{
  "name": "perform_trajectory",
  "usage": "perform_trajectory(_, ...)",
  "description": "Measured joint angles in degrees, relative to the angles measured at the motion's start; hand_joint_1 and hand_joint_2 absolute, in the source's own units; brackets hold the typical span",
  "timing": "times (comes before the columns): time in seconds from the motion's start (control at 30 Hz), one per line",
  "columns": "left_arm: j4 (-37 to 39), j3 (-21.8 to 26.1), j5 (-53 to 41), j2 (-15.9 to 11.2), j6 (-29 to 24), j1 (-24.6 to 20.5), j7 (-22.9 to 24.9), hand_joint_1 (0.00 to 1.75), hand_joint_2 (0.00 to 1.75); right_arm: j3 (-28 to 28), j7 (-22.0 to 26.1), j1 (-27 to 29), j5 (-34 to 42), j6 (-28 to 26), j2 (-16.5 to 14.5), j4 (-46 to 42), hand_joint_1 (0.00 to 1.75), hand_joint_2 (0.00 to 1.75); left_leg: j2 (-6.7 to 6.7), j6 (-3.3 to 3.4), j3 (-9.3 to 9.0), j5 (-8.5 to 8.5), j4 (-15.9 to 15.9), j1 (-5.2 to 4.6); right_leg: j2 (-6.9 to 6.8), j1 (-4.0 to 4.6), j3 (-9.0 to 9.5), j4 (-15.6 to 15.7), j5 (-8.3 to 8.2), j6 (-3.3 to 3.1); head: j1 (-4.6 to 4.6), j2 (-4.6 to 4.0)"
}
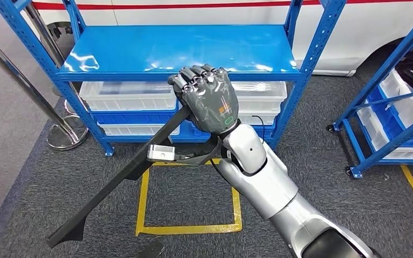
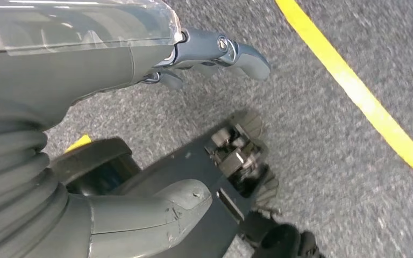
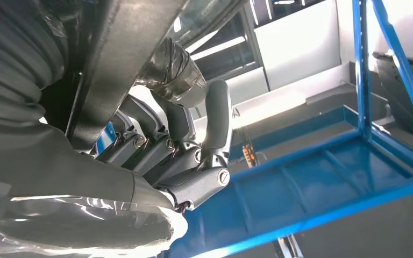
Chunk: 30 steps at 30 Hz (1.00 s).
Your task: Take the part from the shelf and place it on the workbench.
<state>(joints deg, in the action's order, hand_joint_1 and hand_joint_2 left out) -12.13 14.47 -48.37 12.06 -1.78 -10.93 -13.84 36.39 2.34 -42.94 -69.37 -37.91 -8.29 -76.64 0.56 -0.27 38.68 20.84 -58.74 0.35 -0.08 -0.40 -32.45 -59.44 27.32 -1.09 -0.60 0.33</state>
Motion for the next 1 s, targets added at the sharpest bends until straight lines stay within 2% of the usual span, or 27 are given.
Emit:
perform_trajectory(0.03,0.0,0.0,0.0,0.0,0.0,0.0,0.0,0.0,1.75,0.0,0.0,0.0,0.0,0.0,0.0,0.0,1.75,1.75,-0.08,-0.29,0.54,1.48,-1.2,0.12,-0.11,-0.12,-0.41,0.3,-0.66,-0.47,-0.01,0.0)
perform_trajectory(0.07,0.0,0.0,0.0,0.0,0.0,0.0,0.0,0.0,1.75,0.0,0.0,-0.1,0.0,0.0,0.0,0.0,1.75,1.75,-0.15,-0.55,1.38,3.93,-3.6,0.27,-0.2,-0.25,-0.96,0.5,-1.33,-0.8,-0.04,0.0)
perform_trajectory(0.13,0.0,0.0,0.0,0.0,0.0,0.0,0.0,0.0,1.75,0.0,0.0,-0.1,0.0,0.0,0.0,0.0,1.75,1.75,-0.19,-1.07,3.42,9.16,-10.9,0.4,-0.23,-0.26,-2.45,0.5,-2.54,-1.03,-0.08,0.0)
perform_trajectory(0.17,0.0,0.0,0.0,0.0,0.0,0.1,0.0,0.0,1.75,0.0,0.0,-0.1,0.0,0.0,0.0,0.0,1.75,1.75,-0.18,-1.3,3.98,10.55,-14.1,0.48,-0.24,-0.27,-3.25,0.5,-3.12,-0.98,-0.08,0.0)
perform_trajectory(0.2,0.0,0.0,0.0,0.0,0.0,0.1,0.0,0.0,1.75,0.0,0.0,0.0,0.0,0.0,0.0,0.1,1.75,1.75,-0.18,-1.48,3.7,10.66,-15.6,0.57,-0.25,-0.3,-4.0,0.5,-3.67,-0.86,-0.08,0.0)
perform_trajectory(0.23,0.0,0.0,0.0,0.0,0.0,0.1,0.0,0.0,1.75,0.0,0.0,0.0,0.0,0.0,0.0,0.1,1.75,1.75,-0.18,-1.62,2.35,9.72,-14.9,0.69,-0.25,-0.35,-4.69,0.4,-4.19,-0.71,-0.08,0.0)
perform_trajectory(0.3,0.0,0.0,0.0,0.0,0.0,0.1,0.0,0.0,1.75,0.0,0.0,0.0,0.0,0.0,0.0,0.1,1.75,1.75,-0.2,-1.81,-2.97,7.33,-8.0,0.99,-0.23,-0.46,-5.76,0.3,-5.08,-0.22,-0.08,0.0)
perform_trajectory(0.33,0.0,0.0,0.0,0.0,0.0,0.0,0.0,0.0,1.75,0.0,0.0,0.0,0.0,0.0,0.0,0.1,1.75,1.75,-0.34,-1.72,-5.68,6.92,-3.9,0.94,-0.22,-0.44,-6.15,0.3,-5.48,0.1,-0.07,0.0)
perform_trajectory(0.37,0.0,0.0,0.0,0.0,0.0,0.0,0.0,0.0,1.75,0.0,0.0,-0.1,0.0,0.0,0.0,0.1,1.75,1.75,-0.49,-1.5,-7.52,6.88,-0.9,0.86,-0.21,-0.4,-6.36,0.3,-5.89,0.43,-0.07,0.0)
perform_trajectory(0.4,0.0,0.0,0.0,0.0,0.0,0.0,0.0,0.0,1.75,0.0,0.0,-0.1,0.0,0.0,0.0,0.1,1.75,1.75,-0.65,-1.23,-8.34,7.14,0.6,0.69,-0.21,-0.36,-6.49,0.4,-6.31,0.77,-0.06,0.0)
perform_trajectory(0.47,0.0,0.0,0.0,0.0,0.0,0.0,0.0,0.0,1.75,0.0,0.0,-0.1,0.0,0.0,0.0,0.1,1.75,1.75,-0.77,-0.33,-8.23,6.63,1.0,0.55,-0.18,-0.35,-6.63,0.6,-7.08,1.43,-0.05,0.0)
perform_trajectory(0.5,0.0,0.0,0.0,0.0,0.0,0.0,0.0,0.0,1.75,0.0,0.0,-0.1,0.0,0.0,0.0,0.1,1.75,1.75,-0.67,0.21,-7.96,6.21,1.1,0.58,-0.15,-0.4,-6.88,0.3,-6.71,1.72,-0.04,0.0)
perform_trajectory(0.53,0.0,0.0,0.0,0.1,0.0,-0.1,0.0,0.0,1.75,0.0,0.0,-0.1,0.0,0.0,0.0,0.1,1.75,1.75,-0.55,0.85,-7.59,5.7,1.2,0.63,-0.11,-0.44,-7.37,-0.8,-5.44,1.92,-0.04,0.0)
perform_trajectory(0.57,0.0,0.0,0.0,0.1,0.0,-0.1,0.1,0.0,1.75,0.0,0.0,-0.1,0.0,0.0,0.0,0.2,1.75,1.75,-0.41,1.43,-7.14,5.18,1.3,0.65,-0.08,-0.47,-8.24,-3.1,-3.22,2.04,-0.03,0.0)
perform_trajectory(0.63,0.0,0.0,-0.1,0.1,0.0,-0.2,0.1,0.0,1.75,-0.1,0.0,-0.1,0.0,0.0,0.0,0.2,1.75,1.75,-0.26,2.06,-5.94,4.26,1.2,0.36,-0.04,-0.43,-10.43,-10.3,2.11,2.07,-0.04,0.0)
perform_trajectory(0.67,0.0,0.0,-0.1,0.1,0.0,-0.2,0.2,0.0,1.75,-0.1,0.0,-0.1,0.0,0.0,0.1,0.3,1.75,1.75,-0.23,2.19,-5.29,3.82,1.1,0.18,-0.03,-0.39,-11.24,-13.8,3.75,2.04,-0.04,0.0)
perform_trajectory(0.7,0.0,0.0,-0.1,0.1,0.1,-0.2,0.3,0.0,1.75,-0.1,0.0,-0.1,0.0,0.0,0.1,0.4,1.75,1.75,-0.21,2.27,-4.59,3.36,1.0,-0.01,-0.02,-0.33,-11.28,-15.7,4.11,1.92,-0.05,0.0)
perform_trajectory(0.73,0.0,0.0,-0.1,0.1,0.1,-0.2,0.3,0.0,1.75,-0.1,0.0,-0.1,0.0,0.0,0.1,0.4,1.75,1.75,-0.21,2.3,-3.9,2.94,0.9,-0.22,-0.01,-0.26,-10.39,-15.8,3.39,1.7,-0.04,0.0)
perform_trajectory(0.77,0.0,0.0,-0.1,0.1,0.2,-0.3,0.4,0.0,1.75,-0.1,0.0,-0.1,0.0,0.0,0.1,0.5,1.75,1.75,-0.22,2.31,-3.26,2.54,0.7,-0.42,0.0,-0.1,-8.41,-13.8,1.99,1.32,-0.05,0.0)
perform_trajectory(0.8,0.0,0.0,-0.2,0.1,0.3,-0.3,0.5,0.0,1.75,-0.1,0.0,-0.2,0.0,0.0,0.1,0.5,1.75,1.75,-0.25,2.28,-2.69,2.19,0.5,-0.57,0.02,0.14,-5.76,-10.4,0.74,0.78,-0.05,0.0)
perform_trajectory(0.87,0.0,0.0,-0.2,0.3,0.4,-0.4,0.6,0.0,1.75,-0.1,0.0,-0.4,0.0,0.0,0.0,0.5,1.75,1.75,-0.25,1.95,-1.84,1.49,0.3,-0.77,0.02,0.67,-0.97,-3.3,0.26,-0.29,-0.05,0.0)
perform_trajectory(0.9,0.0,0.0,-0.2,0.3,0.5,-0.4,0.6,0.0,1.75,-0.1,0.0,-0.6,0.0,0.0,0.0,0.5,1.75,1.75,-0.23,1.67,-1.62,1.12,0.3,-0.71,0.04,0.89,0.16,-1.2,0.52,-0.6,-0.05,0.0)
perform_trajectory(0.93,0.0,0.0,-0.3,0.4,0.7,-0.5,0.6,0.0,1.75,-0.1,0.0,-0.8,0.0,0.0,0.0,0.5,1.75,1.75,-0.19,1.35,-1.43,0.7,0.4,-0.62,0.04,1.06,0.54,-0.1,0.66,-0.73,-0.05,0.0)
perform_trajectory(1.0,0.0,0.0,-0.4,0.4,0.9,-0.5,0.7,0.0,1.75,-0.1,0.0,-1.3,-0.2,0.4,0.0,0.6,1.75,1.75,-0.28,0.72,-1.09,0.43,0.4,-0.54,-0.08,0.91,0.19,0.7,-0.32,-0.8,-0.04,0.0)
